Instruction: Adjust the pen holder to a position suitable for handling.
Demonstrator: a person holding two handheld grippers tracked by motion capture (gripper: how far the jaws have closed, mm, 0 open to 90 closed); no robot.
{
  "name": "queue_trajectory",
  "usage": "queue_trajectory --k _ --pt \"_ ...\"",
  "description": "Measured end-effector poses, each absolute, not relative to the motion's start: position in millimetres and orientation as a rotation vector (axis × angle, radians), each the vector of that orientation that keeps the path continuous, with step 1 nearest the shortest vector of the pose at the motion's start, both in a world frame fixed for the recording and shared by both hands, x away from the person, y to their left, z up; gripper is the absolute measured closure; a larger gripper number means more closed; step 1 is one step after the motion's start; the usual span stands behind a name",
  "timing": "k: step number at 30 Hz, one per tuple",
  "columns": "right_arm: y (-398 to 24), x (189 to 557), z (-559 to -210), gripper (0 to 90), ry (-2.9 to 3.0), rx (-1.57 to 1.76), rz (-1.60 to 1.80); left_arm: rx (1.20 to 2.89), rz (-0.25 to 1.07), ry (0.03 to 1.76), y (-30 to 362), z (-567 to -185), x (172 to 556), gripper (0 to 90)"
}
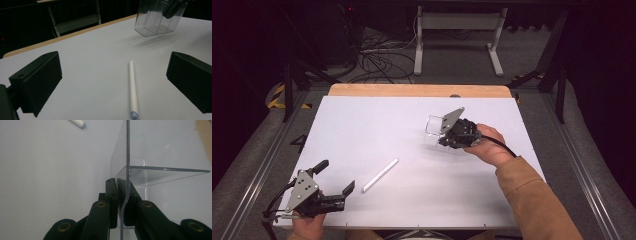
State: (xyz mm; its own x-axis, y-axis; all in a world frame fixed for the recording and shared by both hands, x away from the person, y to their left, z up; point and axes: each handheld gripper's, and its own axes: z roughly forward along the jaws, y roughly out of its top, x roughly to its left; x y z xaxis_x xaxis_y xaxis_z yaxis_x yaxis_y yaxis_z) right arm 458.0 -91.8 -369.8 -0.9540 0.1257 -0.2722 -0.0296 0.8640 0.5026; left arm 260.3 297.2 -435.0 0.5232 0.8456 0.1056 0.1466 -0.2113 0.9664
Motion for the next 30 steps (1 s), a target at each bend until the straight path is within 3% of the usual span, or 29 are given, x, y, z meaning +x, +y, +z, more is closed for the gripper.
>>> queue_trajectory --k 14,30 --pt "-41.8 459.7 -384.9 85.4 2.822 -0.042 0.693 1.685 0.803 0.851 297.5 -435.0 260.4 0.8" --pt "-23.2 461.7 -392.1 84.6 2.839 -0.12 0.696 1.683 0.798 0.852 297.1 -435.5 260.8 0.8"
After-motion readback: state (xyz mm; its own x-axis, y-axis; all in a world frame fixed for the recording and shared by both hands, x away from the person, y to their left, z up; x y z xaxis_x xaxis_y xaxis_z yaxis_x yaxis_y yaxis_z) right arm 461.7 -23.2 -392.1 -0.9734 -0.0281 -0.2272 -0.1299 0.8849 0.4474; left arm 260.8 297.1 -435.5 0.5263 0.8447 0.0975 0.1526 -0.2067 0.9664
